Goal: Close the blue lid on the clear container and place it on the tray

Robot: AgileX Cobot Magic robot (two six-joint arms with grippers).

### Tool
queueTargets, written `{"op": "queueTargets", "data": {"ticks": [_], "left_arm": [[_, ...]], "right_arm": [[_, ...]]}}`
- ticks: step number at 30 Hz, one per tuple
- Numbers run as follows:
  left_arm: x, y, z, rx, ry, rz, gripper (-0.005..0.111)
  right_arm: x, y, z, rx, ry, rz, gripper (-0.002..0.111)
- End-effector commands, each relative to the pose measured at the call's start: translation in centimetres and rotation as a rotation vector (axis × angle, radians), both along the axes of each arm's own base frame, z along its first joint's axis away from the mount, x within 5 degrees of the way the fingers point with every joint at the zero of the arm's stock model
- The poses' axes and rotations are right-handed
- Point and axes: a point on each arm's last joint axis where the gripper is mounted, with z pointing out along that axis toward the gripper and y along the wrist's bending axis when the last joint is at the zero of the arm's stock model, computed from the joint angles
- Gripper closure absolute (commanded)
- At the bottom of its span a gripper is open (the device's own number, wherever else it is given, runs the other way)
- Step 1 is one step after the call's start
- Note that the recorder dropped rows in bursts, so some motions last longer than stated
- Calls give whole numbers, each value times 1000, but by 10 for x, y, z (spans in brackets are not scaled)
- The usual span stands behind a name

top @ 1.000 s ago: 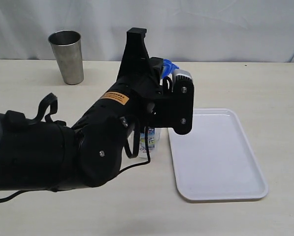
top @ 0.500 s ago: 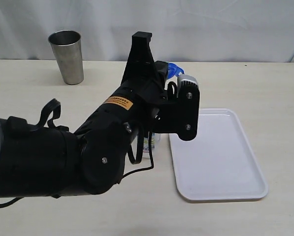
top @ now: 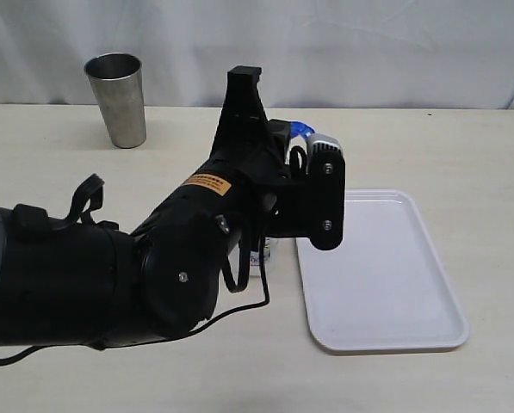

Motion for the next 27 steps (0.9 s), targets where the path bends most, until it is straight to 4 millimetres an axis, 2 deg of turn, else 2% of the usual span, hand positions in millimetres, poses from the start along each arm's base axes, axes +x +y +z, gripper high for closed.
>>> {"op": "queueTargets", "data": {"ticks": [1, 27], "left_arm": [[-3, 0, 0, 17, 1, -7, 107], [-7, -1, -10, 1, 138, -16, 107]], "right_arm": [[0, 0, 0, -2, -4, -3, 104], [0, 0, 0, -2, -4, -3, 104]]}}
